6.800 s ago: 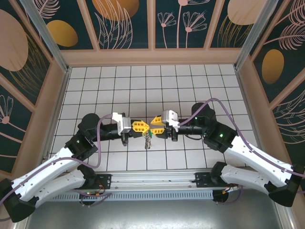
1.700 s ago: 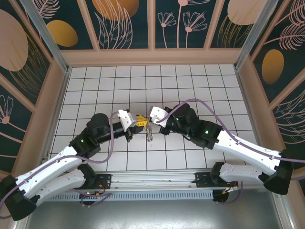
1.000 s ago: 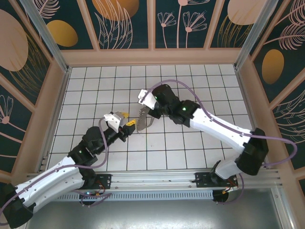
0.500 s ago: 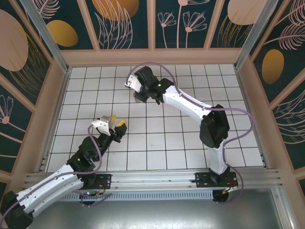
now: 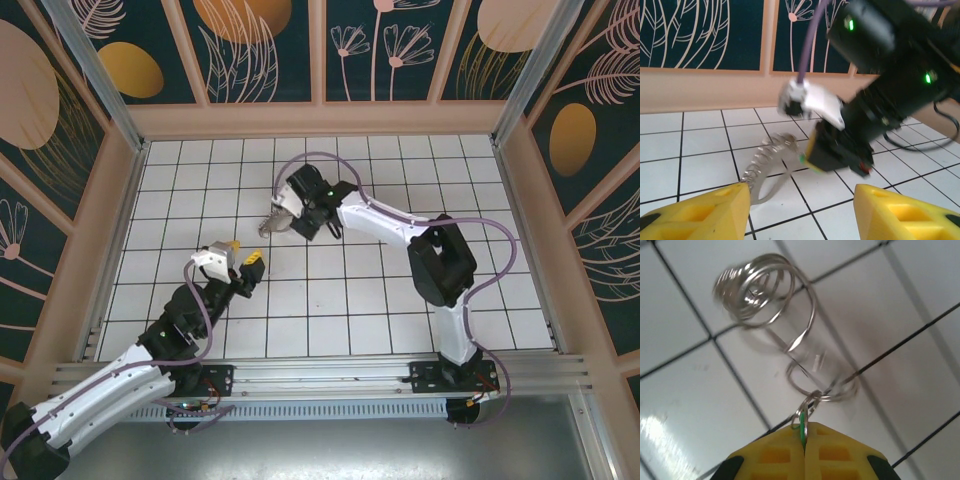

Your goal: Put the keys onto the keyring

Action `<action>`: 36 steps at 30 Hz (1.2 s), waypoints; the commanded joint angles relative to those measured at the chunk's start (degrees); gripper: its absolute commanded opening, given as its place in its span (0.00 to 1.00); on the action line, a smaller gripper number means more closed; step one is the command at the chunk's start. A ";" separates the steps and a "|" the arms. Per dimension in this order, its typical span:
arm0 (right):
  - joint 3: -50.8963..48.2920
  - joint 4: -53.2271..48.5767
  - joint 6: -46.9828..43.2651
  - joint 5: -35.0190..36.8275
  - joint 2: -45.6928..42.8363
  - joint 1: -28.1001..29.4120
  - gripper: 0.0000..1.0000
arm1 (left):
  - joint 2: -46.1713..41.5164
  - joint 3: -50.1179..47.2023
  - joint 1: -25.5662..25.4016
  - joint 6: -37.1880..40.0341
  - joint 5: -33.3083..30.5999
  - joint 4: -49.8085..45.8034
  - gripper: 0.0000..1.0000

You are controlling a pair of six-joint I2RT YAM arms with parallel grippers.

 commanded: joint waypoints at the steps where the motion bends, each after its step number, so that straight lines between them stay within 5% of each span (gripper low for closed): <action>1: -5.50 0.78 5.11 -3.21 -5.63 -0.91 0.00 | 0.09 3.36 -0.21 2.18 -0.29 -0.74 0.56; 13: -23.27 6.23 14.51 -9.83 -12.24 -2.87 0.00 | 7.29 5.80 -0.14 3.45 2.15 2.93 0.57; 24: -27.93 10.87 20.50 -9.98 -13.24 -9.12 0.14 | 11.67 8.82 -0.19 1.28 3.14 -0.58 0.66; 28: -30.72 14.61 22.28 -3.44 -17.87 -11.11 0.37 | 14.48 13.54 -0.18 1.43 5.64 -4.45 0.88; 30: -31.29 16.16 22.59 -0.46 -20.27 -11.96 0.70 | 15.62 15.56 -0.07 1.75 6.39 -5.80 0.99; 31: -31.55 17.21 22.32 0.31 -21.89 -11.92 0.99 | 16.28 16.38 -0.08 1.68 6.40 -6.50 0.98; 36: -34.20 24.83 20.03 6.61 -30.26 -12.08 0.99 | 21.57 20.67 -0.07 0.09 0.93 -12.48 0.99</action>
